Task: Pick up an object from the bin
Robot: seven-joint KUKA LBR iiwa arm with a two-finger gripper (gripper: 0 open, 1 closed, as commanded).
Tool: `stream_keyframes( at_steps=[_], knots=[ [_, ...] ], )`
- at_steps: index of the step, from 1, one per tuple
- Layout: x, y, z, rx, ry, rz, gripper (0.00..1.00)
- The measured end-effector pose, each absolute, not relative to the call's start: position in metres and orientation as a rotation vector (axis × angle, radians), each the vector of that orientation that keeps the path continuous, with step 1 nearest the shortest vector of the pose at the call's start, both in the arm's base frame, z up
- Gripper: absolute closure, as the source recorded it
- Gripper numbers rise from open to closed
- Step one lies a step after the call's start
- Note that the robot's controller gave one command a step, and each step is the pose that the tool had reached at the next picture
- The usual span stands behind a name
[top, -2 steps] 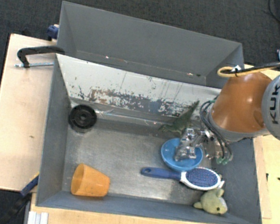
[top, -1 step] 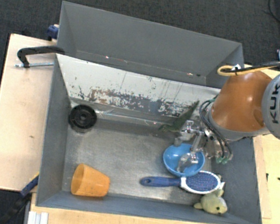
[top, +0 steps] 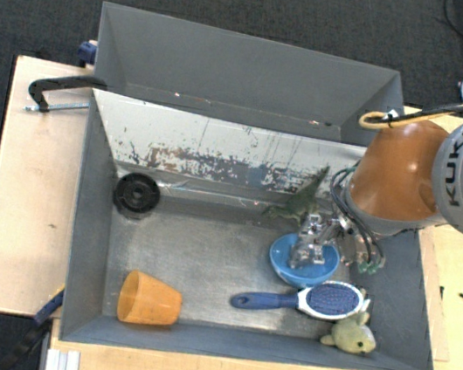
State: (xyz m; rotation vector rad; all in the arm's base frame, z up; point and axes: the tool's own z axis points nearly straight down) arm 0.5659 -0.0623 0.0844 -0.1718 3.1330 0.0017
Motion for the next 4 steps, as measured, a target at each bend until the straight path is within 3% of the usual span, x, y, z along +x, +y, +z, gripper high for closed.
stream_keyframes(
  at_steps=[1, 2, 3, 4],
  knots=[
    [0.569, -0.062, 0.087, -0.170, 3.123, 0.002, 0.00],
    [0.567, -0.063, 0.085, -0.172, 3.130, 0.001, 1.00],
    [0.566, -0.143, 0.188, -0.270, 3.115, -0.010, 1.00],
    [0.564, -0.138, 0.183, -0.279, 3.123, -0.001, 0.00]
  ],
)
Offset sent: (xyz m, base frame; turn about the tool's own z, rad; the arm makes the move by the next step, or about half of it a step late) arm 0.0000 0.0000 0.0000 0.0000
